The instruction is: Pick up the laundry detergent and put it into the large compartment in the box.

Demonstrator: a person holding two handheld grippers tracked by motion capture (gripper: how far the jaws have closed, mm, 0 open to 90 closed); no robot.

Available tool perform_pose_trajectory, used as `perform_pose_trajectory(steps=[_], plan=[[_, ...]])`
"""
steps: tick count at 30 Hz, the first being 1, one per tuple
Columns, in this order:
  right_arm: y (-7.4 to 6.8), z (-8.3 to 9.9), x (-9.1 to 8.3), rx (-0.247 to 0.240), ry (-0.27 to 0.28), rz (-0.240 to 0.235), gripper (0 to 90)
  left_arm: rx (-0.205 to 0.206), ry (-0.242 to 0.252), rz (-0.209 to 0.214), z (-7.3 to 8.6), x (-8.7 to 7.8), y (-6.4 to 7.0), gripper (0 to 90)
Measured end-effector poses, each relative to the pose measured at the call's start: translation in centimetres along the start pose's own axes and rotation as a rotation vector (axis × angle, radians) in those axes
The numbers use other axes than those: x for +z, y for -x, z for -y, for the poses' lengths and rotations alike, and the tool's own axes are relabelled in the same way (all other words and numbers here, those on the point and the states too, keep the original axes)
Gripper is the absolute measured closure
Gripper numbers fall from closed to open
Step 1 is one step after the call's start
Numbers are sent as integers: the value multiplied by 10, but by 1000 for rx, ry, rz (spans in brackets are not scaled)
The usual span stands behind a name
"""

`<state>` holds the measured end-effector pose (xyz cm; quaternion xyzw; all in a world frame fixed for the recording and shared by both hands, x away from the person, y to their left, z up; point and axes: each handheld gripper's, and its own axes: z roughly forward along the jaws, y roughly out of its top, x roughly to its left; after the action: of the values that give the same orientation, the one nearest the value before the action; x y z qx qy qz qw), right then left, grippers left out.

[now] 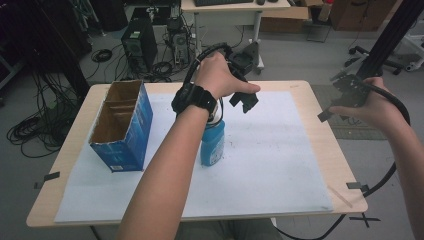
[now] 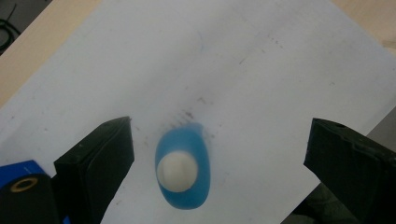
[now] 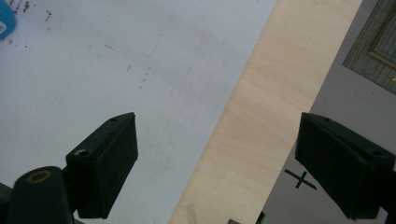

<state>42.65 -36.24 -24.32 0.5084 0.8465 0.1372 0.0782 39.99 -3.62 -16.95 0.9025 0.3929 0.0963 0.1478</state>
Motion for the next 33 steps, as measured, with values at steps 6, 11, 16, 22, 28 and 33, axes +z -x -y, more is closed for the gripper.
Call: perform_pose_trajectory(steps=[6, 11, 16, 22, 28, 33], plan=[[-2, 0, 1, -1, -3, -1, 132, -37, -9, -20, 4, -3, -6, 81], [-2, -1, 2, 1, -6, -1, 132, -51, -23, -33, 6, -2, -10, 81], [-2, 0, 2, 0, -5, 0, 131, -61, -41, -50, 8, 2, -12, 82], [-3, 1, 2, 3, -10, 1, 131, -63, -62, -55, 10, 11, -13, 83], [-3, 2, 2, 5, -11, 2, 131, -64, -76, -51, 13, 19, -13, 83], [-3, 3, 2, 5, -12, 2, 131, -66, -90, -47, 15, 26, -13, 85]])
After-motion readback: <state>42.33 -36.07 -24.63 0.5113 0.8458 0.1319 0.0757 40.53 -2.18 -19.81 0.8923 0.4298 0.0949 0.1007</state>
